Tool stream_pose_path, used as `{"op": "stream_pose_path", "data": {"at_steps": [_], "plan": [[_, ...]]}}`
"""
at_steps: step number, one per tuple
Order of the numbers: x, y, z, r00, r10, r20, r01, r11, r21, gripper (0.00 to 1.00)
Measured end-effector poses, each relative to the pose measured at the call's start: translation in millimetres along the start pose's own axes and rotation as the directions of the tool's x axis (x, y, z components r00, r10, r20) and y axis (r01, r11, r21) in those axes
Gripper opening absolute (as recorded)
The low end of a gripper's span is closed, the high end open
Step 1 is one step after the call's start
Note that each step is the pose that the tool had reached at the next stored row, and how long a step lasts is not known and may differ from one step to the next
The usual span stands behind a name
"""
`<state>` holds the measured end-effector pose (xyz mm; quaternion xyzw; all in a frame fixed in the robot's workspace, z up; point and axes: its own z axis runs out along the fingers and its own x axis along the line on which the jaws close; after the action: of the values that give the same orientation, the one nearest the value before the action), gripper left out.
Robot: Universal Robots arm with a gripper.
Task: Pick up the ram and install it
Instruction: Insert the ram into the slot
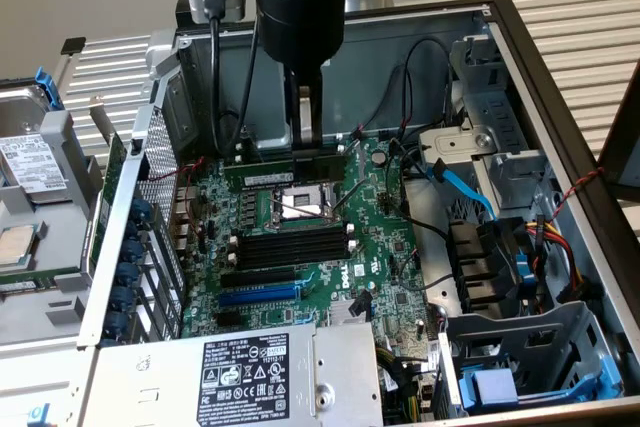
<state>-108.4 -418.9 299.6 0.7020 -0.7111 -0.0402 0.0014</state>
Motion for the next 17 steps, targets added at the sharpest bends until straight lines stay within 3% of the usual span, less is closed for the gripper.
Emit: {"op": "stream_pose_path", "data": {"at_steps": [6, 12, 17], "plan": [[-1.1, -0.4, 7.5, 1.0000, 0.000, -0.0081, 0.000, 1.0000, 0.0018, 0.13], [-1.8, -0.7, 11.8, 0.9996, 0.002, -0.0270, -0.002, 1.0000, 0.0034, 0.13], [-1.8, -0.7, 12.6, 0.9996, 0.002, -0.0268, -0.002, 1.0000, 0.0022, 0.13]]}}
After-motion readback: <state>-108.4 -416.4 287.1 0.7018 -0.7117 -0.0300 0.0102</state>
